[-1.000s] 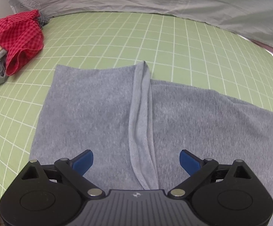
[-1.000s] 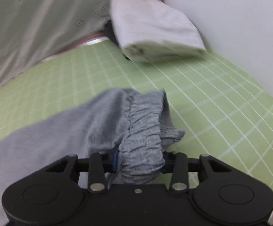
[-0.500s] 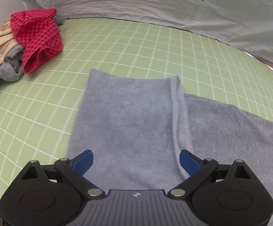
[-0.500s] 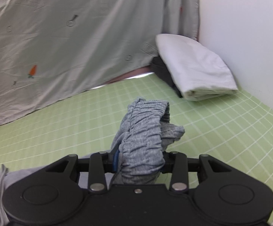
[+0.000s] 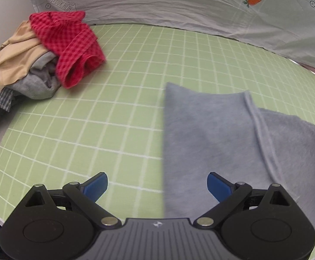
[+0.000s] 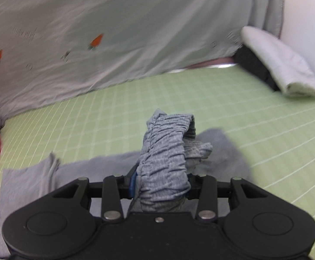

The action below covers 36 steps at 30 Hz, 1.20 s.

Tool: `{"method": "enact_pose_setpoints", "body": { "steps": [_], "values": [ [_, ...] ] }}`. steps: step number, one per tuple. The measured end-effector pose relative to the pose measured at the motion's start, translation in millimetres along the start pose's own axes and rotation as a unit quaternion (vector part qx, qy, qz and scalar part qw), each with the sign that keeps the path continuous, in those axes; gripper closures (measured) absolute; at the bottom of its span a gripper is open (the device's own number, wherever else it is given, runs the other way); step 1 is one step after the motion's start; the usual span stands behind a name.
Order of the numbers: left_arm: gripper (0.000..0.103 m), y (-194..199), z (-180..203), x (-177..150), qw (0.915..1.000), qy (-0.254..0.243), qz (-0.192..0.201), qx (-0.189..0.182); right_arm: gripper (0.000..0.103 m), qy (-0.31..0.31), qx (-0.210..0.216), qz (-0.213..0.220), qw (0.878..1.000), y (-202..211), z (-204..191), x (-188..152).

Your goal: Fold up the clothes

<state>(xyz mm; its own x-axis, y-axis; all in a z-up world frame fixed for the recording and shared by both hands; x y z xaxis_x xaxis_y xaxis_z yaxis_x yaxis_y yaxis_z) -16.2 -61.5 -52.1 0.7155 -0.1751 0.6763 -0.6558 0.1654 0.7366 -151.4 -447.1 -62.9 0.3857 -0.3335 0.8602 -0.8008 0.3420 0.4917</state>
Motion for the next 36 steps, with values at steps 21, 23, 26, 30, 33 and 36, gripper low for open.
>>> {"method": "enact_pose_setpoints", "body": {
  "steps": [21, 23, 26, 30, 33, 36],
  "values": [
    [0.005, -11, -44, 2, 0.9997, 0.002, -0.009, -0.022, 0.034, 0.002, -0.107, 0.052, 0.993, 37, -6, 18],
    [0.005, -12, -44, 2, 0.9997, 0.0, -0.011, -0.023, 0.034, 0.01, -0.135, 0.035, 0.99, 29, 7, 15],
    [0.005, -13, -46, 1, 0.9997, -0.001, -0.014, -0.022, 0.034, 0.017, -0.149, 0.001, 0.989, 15, 15, 0],
    [0.005, -13, -52, 0, 0.9997, 0.004, -0.019, -0.017, 0.034, 0.02, -0.11, -0.03, 0.993, 2, -11, -19],
    [0.005, -14, -57, -1, 0.9996, 0.009, -0.022, -0.014, 0.035, 0.035, -0.057, -0.053, 0.996, -3, -51, -32],
    [0.005, -13, -60, -1, 0.9997, 0.011, -0.02, -0.011, 0.039, 0.072, -0.051, -0.054, 0.995, -3, -86, -43]
  ]
}}
Point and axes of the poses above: each gripper's, at about its wrist camera, not at the fingertips, and y roughly against the way its jaws point, z to its right, x to its top, the point moved 3 cm from there along -y, roughly the way its jaws point, and after that the axes turned 12 degrees about z, right-handed, at the moved point
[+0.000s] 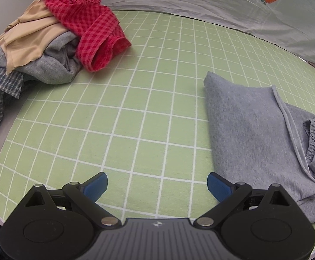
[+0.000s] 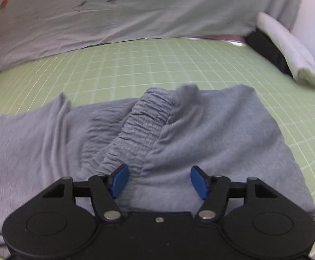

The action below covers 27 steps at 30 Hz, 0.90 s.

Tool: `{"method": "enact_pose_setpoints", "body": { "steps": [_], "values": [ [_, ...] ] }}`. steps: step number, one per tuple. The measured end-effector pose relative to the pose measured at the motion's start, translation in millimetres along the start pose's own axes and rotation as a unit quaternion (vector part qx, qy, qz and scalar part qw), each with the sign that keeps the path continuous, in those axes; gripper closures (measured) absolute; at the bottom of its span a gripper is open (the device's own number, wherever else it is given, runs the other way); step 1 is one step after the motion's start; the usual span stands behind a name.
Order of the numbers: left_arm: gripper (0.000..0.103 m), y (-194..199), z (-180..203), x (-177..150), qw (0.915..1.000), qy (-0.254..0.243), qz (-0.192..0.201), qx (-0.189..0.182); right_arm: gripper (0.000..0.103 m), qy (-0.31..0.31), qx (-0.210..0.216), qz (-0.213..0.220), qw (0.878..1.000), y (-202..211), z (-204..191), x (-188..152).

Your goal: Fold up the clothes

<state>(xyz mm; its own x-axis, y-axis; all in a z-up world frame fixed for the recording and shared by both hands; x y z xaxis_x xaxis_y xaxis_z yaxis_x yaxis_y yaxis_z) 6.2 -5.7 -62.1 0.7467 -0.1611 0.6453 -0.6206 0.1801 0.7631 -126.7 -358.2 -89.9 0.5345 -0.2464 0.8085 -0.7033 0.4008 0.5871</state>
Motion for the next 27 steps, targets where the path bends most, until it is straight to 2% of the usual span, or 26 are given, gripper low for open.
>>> {"method": "enact_pose_setpoints", "body": {
  "steps": [3, 5, 7, 9, 14, 16, 27],
  "values": [
    [0.005, 0, -1, 1, 1.0, 0.003, 0.001, -0.003, 0.038, 0.005, 0.001, -0.002, 1.0, 3, -4, 4],
    [0.005, -3, 1, 1, 0.9999, 0.009, -0.002, -0.009, 0.032, 0.001, -0.001, -0.007, 1.0, 4, 1, 8],
    [0.005, -7, 4, 1, 0.9998, 0.013, -0.006, -0.017, 0.021, -0.005, -0.011, -0.007, 1.0, 7, 8, 11],
    [0.005, -11, 9, 1, 0.9995, 0.015, -0.01, -0.026, 0.019, -0.014, -0.019, -0.007, 1.0, 10, 15, 14],
    [0.005, -20, 27, 5, 0.9986, 0.007, -0.016, -0.05, 0.003, -0.021, -0.03, -0.007, 0.999, 21, 26, 16],
    [0.005, -23, 33, 7, 0.9981, 0.004, -0.018, -0.06, 0.0, -0.023, -0.034, -0.007, 0.999, 25, 31, 15],
    [0.005, -48, 59, 17, 0.9936, 0.012, -0.034, -0.107, 0.0, -0.051, -0.068, -0.007, 0.996, 39, 56, 9]
  ]
}}
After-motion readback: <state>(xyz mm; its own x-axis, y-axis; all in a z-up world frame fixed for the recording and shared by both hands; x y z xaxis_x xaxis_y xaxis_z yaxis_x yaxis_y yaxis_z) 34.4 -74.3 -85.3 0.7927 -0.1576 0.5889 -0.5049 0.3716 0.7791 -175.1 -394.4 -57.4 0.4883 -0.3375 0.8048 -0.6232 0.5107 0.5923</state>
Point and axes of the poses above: each gripper's, at about its wrist camera, not at the fingertips, and y roughly against the way its jaws point, z to its right, x to its top, the point moved 3 cm from there along -y, roughly the way its jaws point, and after that the axes turned 12 degrees about z, right-handed, at the moved point
